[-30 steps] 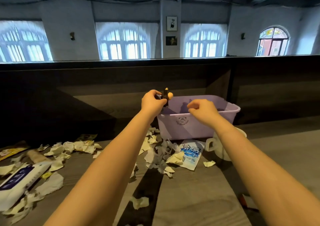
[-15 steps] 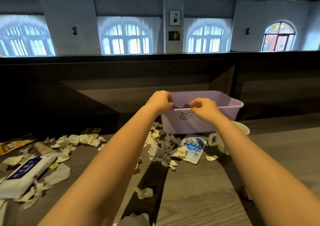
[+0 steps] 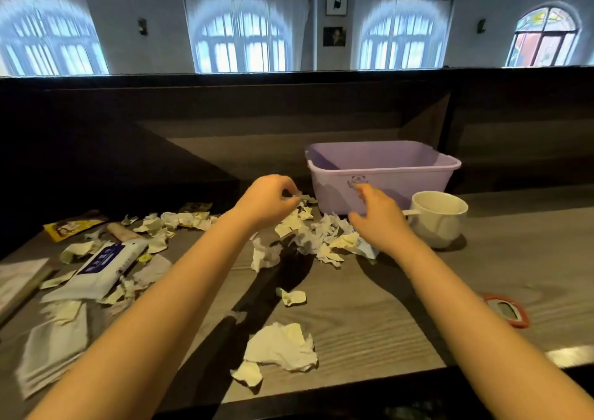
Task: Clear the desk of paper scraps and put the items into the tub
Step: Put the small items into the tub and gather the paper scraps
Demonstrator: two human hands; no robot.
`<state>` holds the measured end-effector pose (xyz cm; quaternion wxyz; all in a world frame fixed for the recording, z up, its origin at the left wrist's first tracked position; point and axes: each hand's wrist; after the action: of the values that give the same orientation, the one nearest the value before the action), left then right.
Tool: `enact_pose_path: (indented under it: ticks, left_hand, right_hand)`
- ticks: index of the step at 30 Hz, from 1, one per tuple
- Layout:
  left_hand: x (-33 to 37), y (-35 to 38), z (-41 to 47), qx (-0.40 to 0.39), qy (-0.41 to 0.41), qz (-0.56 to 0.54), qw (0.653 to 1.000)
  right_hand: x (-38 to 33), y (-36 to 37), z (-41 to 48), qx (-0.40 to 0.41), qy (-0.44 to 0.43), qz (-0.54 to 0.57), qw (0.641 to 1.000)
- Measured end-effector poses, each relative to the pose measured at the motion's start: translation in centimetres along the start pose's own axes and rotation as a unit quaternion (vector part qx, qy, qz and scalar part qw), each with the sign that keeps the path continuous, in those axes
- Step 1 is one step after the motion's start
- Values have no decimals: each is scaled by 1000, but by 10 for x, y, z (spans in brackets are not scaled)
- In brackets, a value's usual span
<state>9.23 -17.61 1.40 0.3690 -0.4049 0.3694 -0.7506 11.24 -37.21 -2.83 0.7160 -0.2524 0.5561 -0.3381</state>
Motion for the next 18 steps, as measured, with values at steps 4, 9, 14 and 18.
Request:
enact_pose_path:
  ticks: [4,9,14,18]
  left_hand:
    - [-2,18,-35,-51,-22,-29,998]
    - [2,36,-48,-107,-16,-38,993]
    - [11,46,-49,-74,-24,-101,992]
    - [11,52,-49,-44,-32,-112,992]
  right_hand:
    - [29,13,-20,-87,54,-111,989]
    - [44,21,-23,-105,83,-143,981]
    - [44,26,-24,-1,5,-250,968]
    - [47,28,-26,73,-47,-243,966]
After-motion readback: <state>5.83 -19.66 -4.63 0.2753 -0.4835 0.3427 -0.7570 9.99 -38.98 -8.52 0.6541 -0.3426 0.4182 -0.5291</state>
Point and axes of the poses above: each hand's wrist, its own z-axis towards the middle knuckle, its own y-axis out of the palm, x = y × z, and after that the axes turned 13 degrees about y, right-handed
